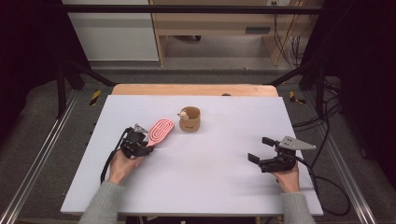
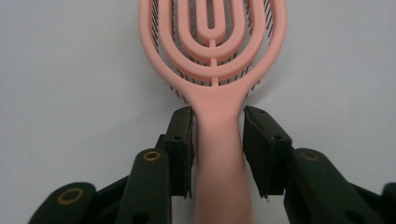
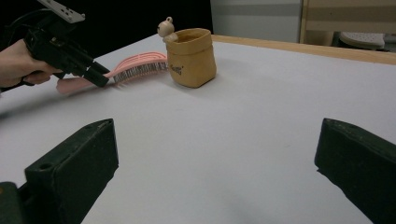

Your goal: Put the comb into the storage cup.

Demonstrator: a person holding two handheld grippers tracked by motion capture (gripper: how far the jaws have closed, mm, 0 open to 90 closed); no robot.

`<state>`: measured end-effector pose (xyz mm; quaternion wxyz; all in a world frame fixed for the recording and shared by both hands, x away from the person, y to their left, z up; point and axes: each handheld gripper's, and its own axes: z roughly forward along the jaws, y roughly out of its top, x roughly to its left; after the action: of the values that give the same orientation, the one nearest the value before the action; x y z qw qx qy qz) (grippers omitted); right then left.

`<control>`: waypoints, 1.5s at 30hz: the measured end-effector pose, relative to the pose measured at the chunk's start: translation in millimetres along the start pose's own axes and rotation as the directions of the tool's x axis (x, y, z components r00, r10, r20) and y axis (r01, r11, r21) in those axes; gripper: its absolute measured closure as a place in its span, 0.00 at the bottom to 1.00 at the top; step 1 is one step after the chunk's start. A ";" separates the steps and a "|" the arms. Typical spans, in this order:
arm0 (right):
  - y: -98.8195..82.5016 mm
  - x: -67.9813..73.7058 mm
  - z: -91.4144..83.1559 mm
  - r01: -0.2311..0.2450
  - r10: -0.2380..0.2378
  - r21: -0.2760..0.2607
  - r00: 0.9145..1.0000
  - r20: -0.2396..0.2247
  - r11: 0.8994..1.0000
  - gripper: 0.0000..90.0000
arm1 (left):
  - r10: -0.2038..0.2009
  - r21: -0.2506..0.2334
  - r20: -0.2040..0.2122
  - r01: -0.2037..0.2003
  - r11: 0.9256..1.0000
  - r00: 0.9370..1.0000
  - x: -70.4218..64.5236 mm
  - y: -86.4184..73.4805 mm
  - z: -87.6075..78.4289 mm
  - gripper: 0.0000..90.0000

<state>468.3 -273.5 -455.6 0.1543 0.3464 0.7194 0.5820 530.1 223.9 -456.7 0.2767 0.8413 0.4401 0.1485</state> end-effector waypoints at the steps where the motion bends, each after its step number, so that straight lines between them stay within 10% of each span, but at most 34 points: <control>1: 0.0 0.0 0.0 0.000 0.000 0.002 1.000 -0.001 1.000 0.00 | 0.002 0.003 -0.005 -0.002 1.000 1.000 -0.2 0.1 0.1 0.72; 45: 0.3 0.1 -0.5 -0.003 0.003 0.000 1.000 -0.002 1.000 0.00 | 0.048 -0.029 -0.063 -0.050 0.998 0.997 -8.5 0.8 -9.1 0.77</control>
<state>468.0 -273.8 -455.2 0.1524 0.3470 0.7191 0.5825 521.3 219.6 -449.0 0.2718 0.8425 0.4253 0.1881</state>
